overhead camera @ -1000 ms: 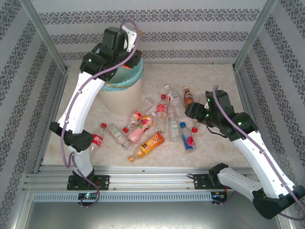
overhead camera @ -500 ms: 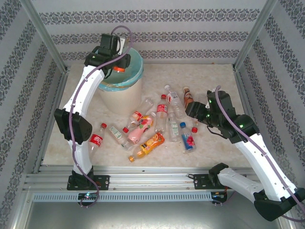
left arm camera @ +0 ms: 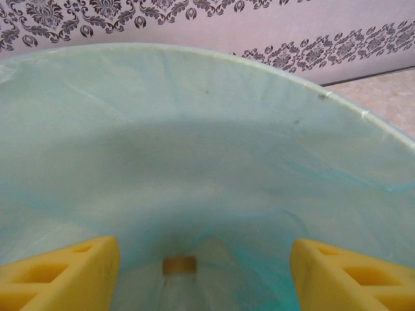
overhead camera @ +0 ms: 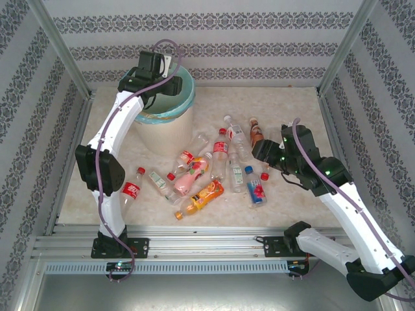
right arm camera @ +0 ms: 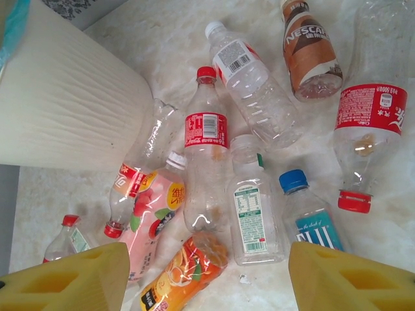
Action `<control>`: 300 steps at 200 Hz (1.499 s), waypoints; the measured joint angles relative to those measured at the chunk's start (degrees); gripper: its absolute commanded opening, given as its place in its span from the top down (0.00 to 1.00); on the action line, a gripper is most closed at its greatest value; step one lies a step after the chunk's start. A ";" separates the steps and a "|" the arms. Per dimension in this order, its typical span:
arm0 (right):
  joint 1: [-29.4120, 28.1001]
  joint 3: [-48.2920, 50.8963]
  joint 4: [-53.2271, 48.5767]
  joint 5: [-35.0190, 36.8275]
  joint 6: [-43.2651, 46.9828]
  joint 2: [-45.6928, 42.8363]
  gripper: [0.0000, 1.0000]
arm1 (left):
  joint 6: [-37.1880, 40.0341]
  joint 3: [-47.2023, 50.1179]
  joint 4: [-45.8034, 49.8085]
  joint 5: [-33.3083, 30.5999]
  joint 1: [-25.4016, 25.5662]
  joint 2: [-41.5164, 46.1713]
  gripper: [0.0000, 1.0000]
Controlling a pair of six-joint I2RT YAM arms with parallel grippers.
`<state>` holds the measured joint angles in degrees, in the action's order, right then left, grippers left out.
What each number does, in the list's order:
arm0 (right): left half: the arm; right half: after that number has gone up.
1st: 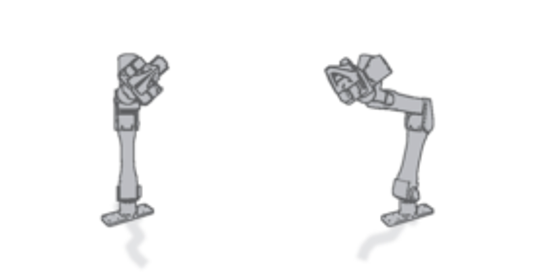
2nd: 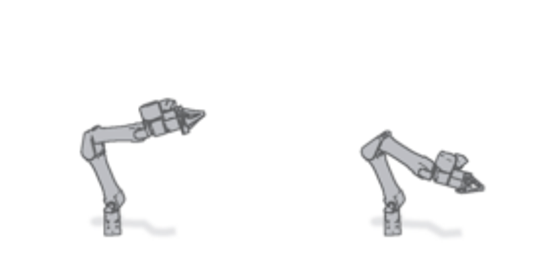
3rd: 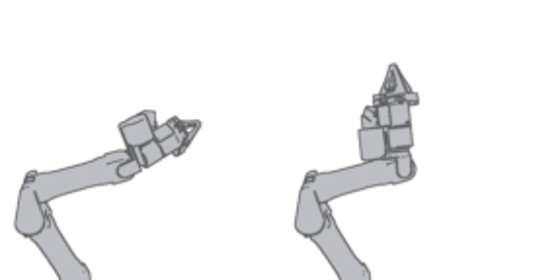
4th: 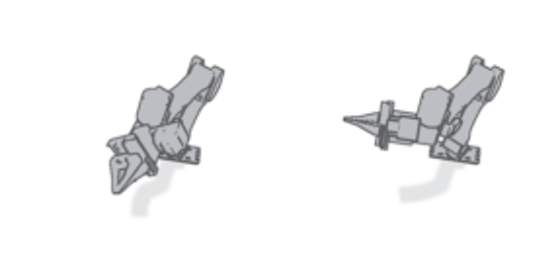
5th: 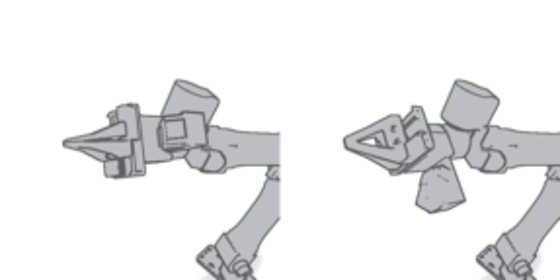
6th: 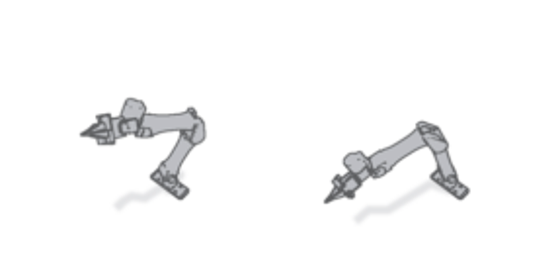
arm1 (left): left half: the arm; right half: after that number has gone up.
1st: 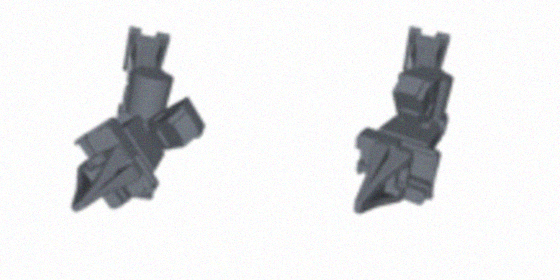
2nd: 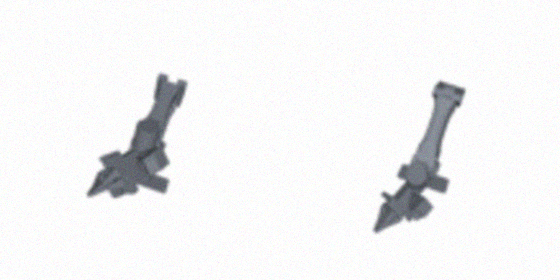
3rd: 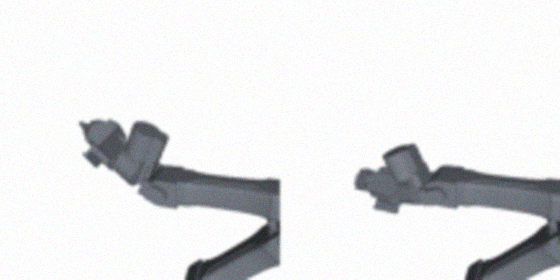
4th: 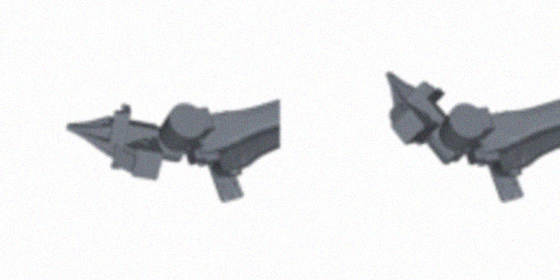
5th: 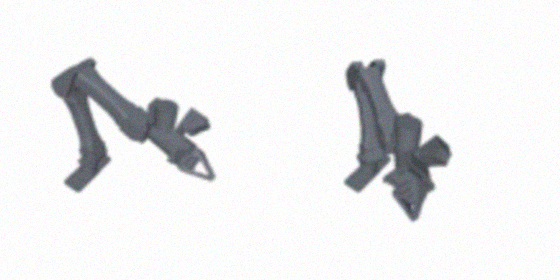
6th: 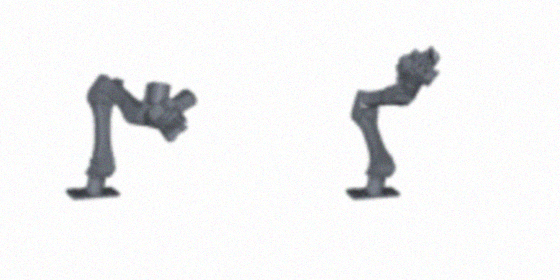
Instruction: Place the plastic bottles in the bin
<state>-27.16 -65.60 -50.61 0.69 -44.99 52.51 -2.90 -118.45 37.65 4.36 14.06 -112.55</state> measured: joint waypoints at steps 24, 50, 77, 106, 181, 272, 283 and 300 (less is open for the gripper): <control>0.00 0.26 -0.11 0.15 -0.09 -0.39 0.33 | -0.24 0.11 -0.07 0.17 -0.22 0.00 0.30; -0.02 0.26 -0.13 0.17 -0.09 -0.31 0.33 | -0.42 0.11 -0.09 0.24 -0.52 0.00 0.30; -0.81 0.22 -0.15 0.37 -0.02 0.46 0.33 | -0.42 -0.26 0.07 1.14 -0.70 0.00 0.30; -2.78 -1.57 -1.05 0.37 1.36 3.69 0.34 | -0.39 -3.72 1.18 2.21 -0.70 0.04 0.31; -9.99 -9.66 -2.36 1.88 8.50 17.92 0.40 | 0.20 -7.67 7.06 4.55 -0.55 10.75 0.31; -8.35 -9.33 -0.66 2.12 13.70 34.18 0.44 | 1.55 10.10 16.09 4.48 4.55 30.64 0.31; -8.94 -9.33 -0.15 1.29 13.99 34.97 0.42 | 1.97 13.79 16.85 4.50 6.21 33.42 0.31; -10.27 -9.33 0.31 0.72 14.47 35.80 0.41 | 2.73 19.65 17.64 4.52 9.29 37.86 0.31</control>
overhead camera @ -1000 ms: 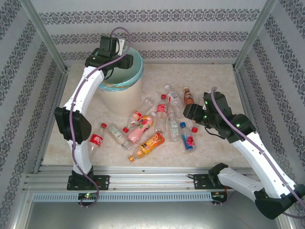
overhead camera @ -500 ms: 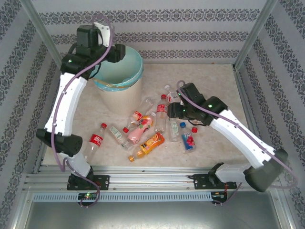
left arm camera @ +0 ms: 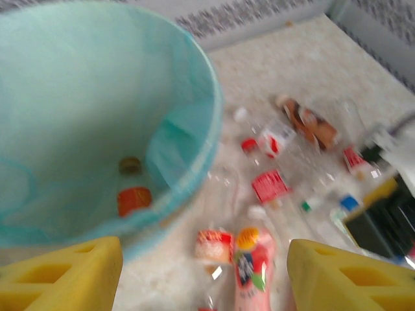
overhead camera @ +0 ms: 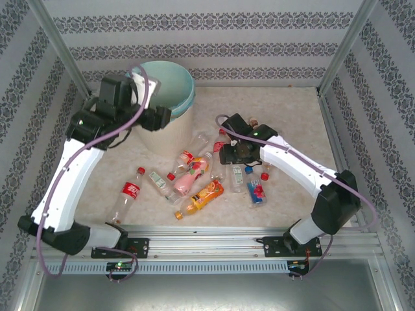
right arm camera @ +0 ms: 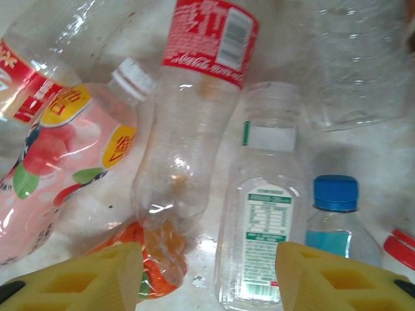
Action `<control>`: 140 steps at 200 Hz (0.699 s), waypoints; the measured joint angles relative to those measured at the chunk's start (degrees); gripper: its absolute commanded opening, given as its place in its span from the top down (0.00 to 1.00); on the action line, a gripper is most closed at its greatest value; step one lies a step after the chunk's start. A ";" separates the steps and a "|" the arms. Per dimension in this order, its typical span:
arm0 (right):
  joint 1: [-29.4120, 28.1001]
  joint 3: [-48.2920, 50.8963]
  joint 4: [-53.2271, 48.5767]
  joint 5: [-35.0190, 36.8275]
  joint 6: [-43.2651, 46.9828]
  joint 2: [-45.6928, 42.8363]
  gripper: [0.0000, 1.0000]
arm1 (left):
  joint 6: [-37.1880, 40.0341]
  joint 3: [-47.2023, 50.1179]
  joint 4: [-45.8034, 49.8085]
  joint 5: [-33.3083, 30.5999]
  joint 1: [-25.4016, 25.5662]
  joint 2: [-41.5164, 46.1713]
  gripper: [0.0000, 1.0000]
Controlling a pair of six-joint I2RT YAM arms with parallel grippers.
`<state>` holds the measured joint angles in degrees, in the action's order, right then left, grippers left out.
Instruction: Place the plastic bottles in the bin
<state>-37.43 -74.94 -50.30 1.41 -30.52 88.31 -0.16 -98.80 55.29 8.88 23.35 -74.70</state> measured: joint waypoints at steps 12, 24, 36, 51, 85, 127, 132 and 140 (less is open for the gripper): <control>-0.35 0.00 0.31 0.02 0.13 0.74 0.40 | 0.31 4.33 0.24 0.07 2.47 3.23 0.31; -0.20 -0.04 0.85 0.26 0.13 1.86 0.40 | 0.44 9.03 0.28 0.24 4.87 6.49 0.31; 0.35 -0.57 1.14 0.83 0.13 3.98 0.40 | 0.39 13.31 0.35 0.44 6.58 9.20 0.31; 0.96 -2.01 1.64 1.29 0.07 7.54 0.39 | 0.31 17.51 0.24 0.72 7.80 11.47 0.31; 1.33 -3.52 4.72 1.99 -1.05 14.51 0.38 | -0.07 22.05 -0.42 0.46 8.17 13.40 0.30; 1.31 -4.59 6.86 1.81 -2.73 18.93 0.39 | 0.15 22.45 -1.07 -0.33 8.20 14.78 0.29; 1.31 -4.70 7.13 1.68 -2.80 19.12 0.39 | 0.22 22.45 -1.20 -0.37 8.20 14.93 0.29; 1.29 -5.03 7.50 1.53 -3.13 19.34 0.39 | 0.39 22.45 -1.40 -0.52 8.20 15.15 0.28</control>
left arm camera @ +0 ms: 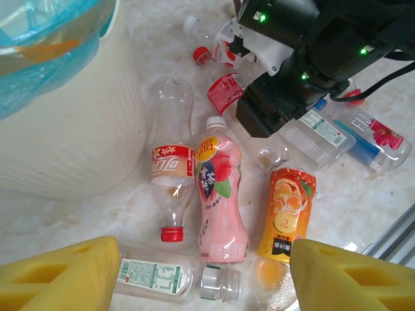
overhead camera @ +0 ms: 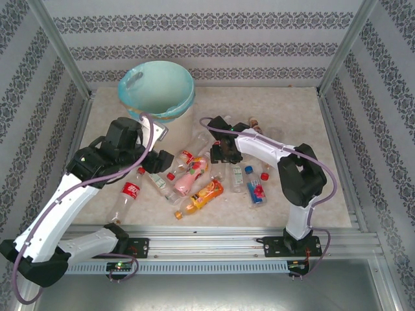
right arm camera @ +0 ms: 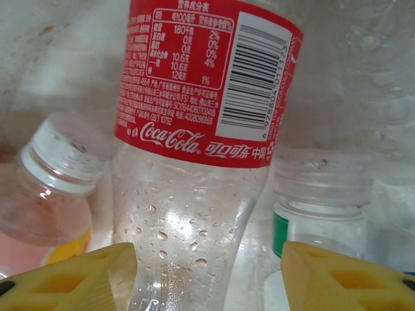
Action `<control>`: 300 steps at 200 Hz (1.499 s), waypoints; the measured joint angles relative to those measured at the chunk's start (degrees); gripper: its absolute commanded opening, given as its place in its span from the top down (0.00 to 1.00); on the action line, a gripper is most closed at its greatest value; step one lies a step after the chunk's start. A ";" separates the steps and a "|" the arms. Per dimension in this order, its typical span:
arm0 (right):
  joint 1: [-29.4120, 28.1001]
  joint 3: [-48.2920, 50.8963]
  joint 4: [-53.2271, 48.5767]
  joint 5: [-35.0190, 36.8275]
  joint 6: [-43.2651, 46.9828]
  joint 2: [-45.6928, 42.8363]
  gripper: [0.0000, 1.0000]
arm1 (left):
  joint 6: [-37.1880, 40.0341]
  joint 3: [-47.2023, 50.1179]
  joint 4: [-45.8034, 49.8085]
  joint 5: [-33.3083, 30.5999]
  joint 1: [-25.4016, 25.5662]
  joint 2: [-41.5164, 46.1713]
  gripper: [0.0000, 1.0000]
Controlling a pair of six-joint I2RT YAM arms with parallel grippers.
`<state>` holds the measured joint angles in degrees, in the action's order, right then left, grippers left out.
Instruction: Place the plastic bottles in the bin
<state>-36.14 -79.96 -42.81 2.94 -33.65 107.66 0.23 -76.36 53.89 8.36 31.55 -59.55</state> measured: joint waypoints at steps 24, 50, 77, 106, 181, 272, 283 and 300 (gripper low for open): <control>0.02 -0.59 0.68 0.02 -0.74 1.29 0.39 | 0.76 0.02 -0.33 -0.68 0.00 0.76 0.28; 0.02 -0.79 0.85 0.02 -1.16 3.48 0.38 | 1.09 1.07 -0.72 -1.36 0.00 2.36 0.26; 0.02 -1.42 1.05 0.00 -1.81 4.57 0.38 | 1.11 2.80 -0.74 -1.55 0.00 3.98 0.26; 0.02 -2.10 1.11 -0.24 -2.25 5.18 0.40 | 1.33 4.04 -0.74 -2.14 0.00 4.96 0.25; 0.07 -2.82 1.11 -0.37 -2.45 5.53 0.48 | 1.75 4.26 -0.85 -3.04 0.00 6.43 0.23; 0.79 -1.44 0.87 0.55 -2.43 -2.99 0.50 | 0.59 4.22 -5.14 -3.23 0.00 6.56 0.20; 0.79 -0.90 0.85 0.57 -2.43 -4.26 0.51 | 0.13 3.98 -5.62 -3.23 0.00 6.29 0.20; 0.79 -0.07 0.87 0.59 -2.43 -6.01 0.51 | -0.76 3.02 -6.14 -3.21 0.00 5.44 0.20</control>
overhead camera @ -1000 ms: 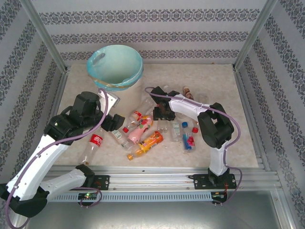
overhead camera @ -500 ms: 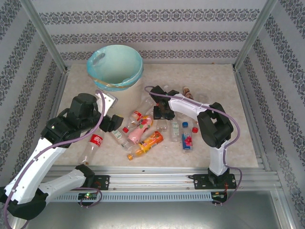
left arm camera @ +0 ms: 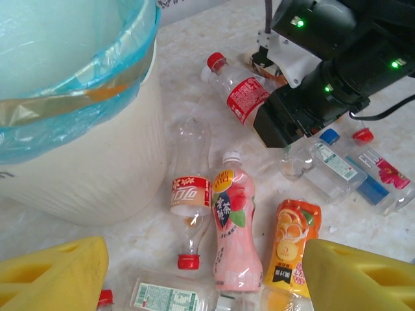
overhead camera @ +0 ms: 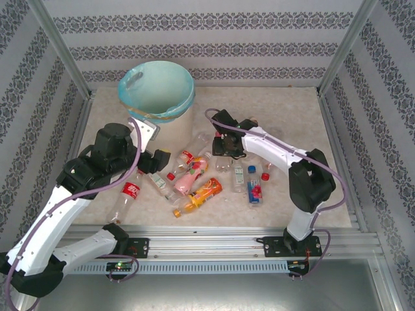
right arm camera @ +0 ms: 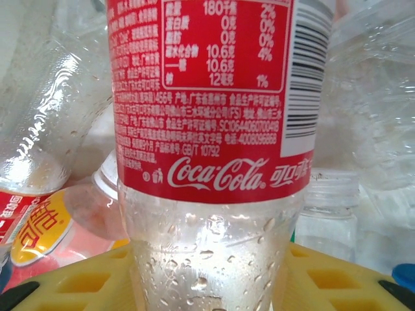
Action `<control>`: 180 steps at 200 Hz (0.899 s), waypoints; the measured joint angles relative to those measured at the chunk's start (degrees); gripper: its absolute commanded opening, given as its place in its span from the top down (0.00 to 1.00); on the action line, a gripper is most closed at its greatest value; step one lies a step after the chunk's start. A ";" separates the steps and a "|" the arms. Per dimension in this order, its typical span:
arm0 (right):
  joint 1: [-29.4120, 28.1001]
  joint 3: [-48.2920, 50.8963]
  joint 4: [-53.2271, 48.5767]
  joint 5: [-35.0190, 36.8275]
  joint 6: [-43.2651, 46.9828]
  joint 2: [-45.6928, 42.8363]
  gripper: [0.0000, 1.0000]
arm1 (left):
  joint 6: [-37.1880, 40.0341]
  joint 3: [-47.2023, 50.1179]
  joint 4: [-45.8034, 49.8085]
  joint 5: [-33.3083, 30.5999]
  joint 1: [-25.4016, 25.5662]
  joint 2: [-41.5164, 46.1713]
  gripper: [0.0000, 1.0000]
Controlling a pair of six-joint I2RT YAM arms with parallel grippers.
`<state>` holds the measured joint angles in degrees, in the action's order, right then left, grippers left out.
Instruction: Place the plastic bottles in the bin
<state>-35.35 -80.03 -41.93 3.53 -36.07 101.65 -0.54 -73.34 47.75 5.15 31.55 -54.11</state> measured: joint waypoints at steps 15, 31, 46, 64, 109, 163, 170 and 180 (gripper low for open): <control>0.00 0.81 0.02 0.07 0.00 -1.68 0.54 | -1.07 -1.03 -0.76 0.00 0.00 -0.85 0.19; 0.00 1.62 -0.02 0.09 0.04 -4.02 0.54 | -2.36 -2.10 -1.40 0.02 0.00 -1.73 0.19; 0.00 2.23 -0.02 0.11 0.24 -6.67 0.54 | -3.58 -3.50 -2.10 0.26 0.00 -3.06 0.19; 0.13 3.34 0.02 0.09 0.46 -10.43 0.55 | -4.92 -6.19 -2.75 0.85 0.00 -5.84 0.19; 2.49 8.98 1.20 -1.53 1.60 -20.04 0.55 | -7.80 -14.51 -4.09 3.30 0.00 -16.41 0.19; 6.80 18.27 8.04 -9.66 5.29 -32.11 0.56 | -13.49 -26.51 -7.93 10.51 0.00 -31.50 0.21; 7.41 19.45 9.09 -10.78 5.75 -33.75 0.56 | -14.21 -27.96 -8.55 11.47 0.00 -33.22 0.21; 8.07 20.90 10.58 -12.20 6.49 -35.95 0.56 | -15.30 -29.92 -9.55 13.00 0.00 -35.71 0.21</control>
<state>-27.29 -59.13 -31.35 -8.67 -29.58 65.69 -15.84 -103.26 38.20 18.15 31.55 -89.82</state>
